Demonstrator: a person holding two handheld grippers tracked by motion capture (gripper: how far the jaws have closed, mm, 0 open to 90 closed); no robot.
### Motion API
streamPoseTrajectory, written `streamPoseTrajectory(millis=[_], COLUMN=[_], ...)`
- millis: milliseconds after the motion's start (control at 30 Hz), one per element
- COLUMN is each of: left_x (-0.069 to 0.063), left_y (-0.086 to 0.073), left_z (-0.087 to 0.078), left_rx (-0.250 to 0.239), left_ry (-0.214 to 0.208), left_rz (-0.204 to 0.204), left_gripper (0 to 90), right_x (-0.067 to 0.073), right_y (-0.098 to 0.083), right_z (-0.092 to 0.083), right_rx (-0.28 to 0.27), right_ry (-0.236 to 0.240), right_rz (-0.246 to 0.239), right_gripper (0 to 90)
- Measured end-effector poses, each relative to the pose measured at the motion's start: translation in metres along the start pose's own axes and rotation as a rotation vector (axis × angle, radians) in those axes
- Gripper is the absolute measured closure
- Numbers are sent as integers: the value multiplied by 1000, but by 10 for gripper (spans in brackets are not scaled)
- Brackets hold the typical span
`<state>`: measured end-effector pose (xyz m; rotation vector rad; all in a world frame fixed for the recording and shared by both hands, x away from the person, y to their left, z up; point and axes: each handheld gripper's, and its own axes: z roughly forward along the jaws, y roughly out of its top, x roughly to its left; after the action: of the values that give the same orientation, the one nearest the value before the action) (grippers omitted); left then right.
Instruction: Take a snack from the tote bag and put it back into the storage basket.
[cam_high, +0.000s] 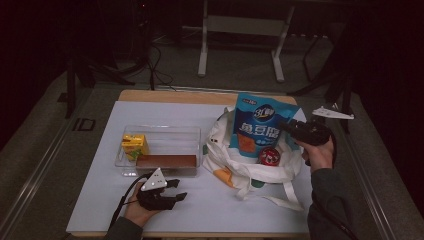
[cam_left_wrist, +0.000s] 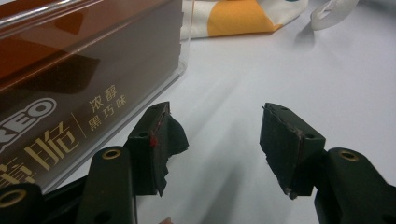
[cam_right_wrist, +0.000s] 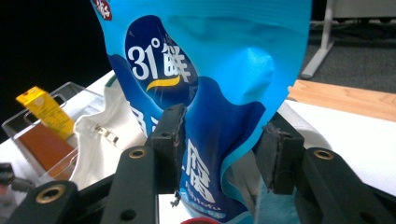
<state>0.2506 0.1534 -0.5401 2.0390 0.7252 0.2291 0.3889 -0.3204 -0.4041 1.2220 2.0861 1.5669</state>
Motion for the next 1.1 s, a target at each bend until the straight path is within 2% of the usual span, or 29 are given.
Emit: streamPoseTrajectory(millis=[133,233,333,467,533,633,800,967,1100], left_x=[0,0,0,0,0,0,0,0,0], left_y=[0,0,0,0,0,0,0,0,1], left_z=[0,0,0,1,1,1,1,1,1], left_rx=[0,0,1,4,7,7,8,12,16], left_ry=[-2,-3,-4,-6,-5,-4,-6,-7,-5], left_rz=[-3,-2,-2,-2,1,2,2,3,5], left_gripper=[435,433,432,431,430,430,428,427,427], right_x=[-7,-7,-5,-2,-3,-5,-7,-4,-2], right_y=[-1,-2,1,3,3,3,4,6,5], right_z=[6,12,15,18,19,22,26,26,27], right_rx=[-6,-1,-24,-39,-53,-64,-49,-43,-45], right_ry=[27,39,47,67,76,57,39,67,122], right_rz=[45,52,52,59,79,87,84,72,99], right_gripper=[556,549,545,592,596,566,564,681,792])
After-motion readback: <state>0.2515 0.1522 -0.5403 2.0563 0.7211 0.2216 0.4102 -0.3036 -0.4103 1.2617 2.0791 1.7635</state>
